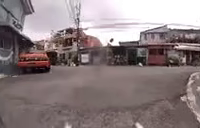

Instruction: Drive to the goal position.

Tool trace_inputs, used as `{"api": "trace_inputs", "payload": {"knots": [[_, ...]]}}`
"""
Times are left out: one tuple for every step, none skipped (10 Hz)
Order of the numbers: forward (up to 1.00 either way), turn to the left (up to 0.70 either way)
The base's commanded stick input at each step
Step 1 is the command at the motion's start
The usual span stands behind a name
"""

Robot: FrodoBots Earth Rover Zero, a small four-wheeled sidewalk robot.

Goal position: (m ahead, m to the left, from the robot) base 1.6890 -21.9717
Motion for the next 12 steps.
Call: {"api": "trace_inputs", "payload": {"knots": [[0.22, -0.33], [0.08, -0.3], [0.06, -0.49], [0.04, -0.64], [0.05, -0.26], [0.19, 0.0], [0.55, 0.0], [0.7, 0.0], [0.7, 0.0], [0.7, 0.0], [0.7, -0.04], [0.7, -0.14]]}}
